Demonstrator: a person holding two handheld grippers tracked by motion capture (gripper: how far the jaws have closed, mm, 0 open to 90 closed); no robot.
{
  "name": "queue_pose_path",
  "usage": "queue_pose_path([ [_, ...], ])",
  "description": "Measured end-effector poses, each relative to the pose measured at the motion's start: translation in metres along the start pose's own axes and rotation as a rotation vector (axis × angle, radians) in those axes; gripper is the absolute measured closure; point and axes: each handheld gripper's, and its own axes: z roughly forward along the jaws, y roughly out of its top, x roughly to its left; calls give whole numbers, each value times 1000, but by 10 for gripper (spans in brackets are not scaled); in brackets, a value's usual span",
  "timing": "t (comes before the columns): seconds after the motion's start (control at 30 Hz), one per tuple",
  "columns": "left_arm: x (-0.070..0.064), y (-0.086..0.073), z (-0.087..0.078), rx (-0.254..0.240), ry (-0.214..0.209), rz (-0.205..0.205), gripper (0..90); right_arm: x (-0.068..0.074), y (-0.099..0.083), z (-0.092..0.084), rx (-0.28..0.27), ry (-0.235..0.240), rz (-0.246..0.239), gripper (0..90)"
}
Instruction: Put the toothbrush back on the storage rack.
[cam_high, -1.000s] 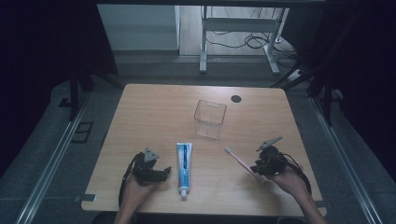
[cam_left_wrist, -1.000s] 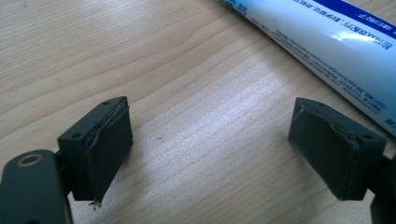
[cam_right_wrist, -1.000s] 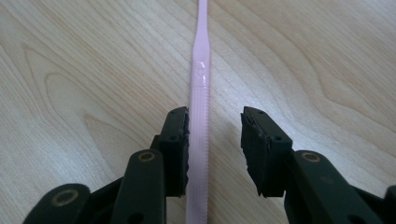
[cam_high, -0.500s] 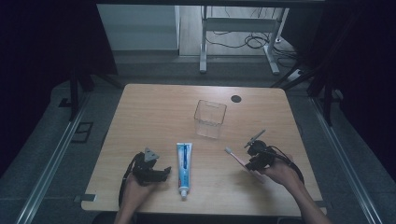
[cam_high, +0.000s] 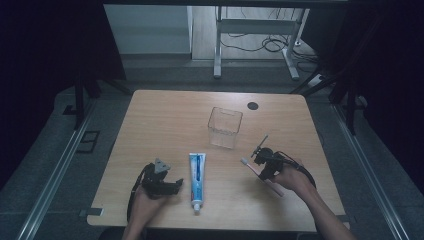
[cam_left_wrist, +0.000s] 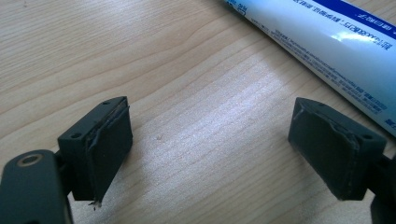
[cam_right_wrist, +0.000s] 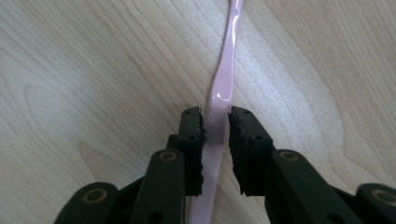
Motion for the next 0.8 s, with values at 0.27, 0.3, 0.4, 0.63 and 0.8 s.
queue_pose_path([
  [0.27, 0, 0, 0, 0, 0, 1, 135, -2, 4, 8, 28, -2, 1, 760],
  [0.3, 0, 0, 0, 0, -1, 1, 135, -2, 4, 8, 28, -2, 1, 760],
  [0.4, 0, 0, 0, 0, -1, 0, 135, -3, 5, 8, 32, -1, 7, 768],
  [0.63, 0, 0, 0, 0, 0, 0, 135, -4, 4, 8, 32, 8, 21, 783],
  [0.8, 0, 0, 0, -1, 0, -1, 135, -7, 1, 5, 5, 22, 28, 783],
])
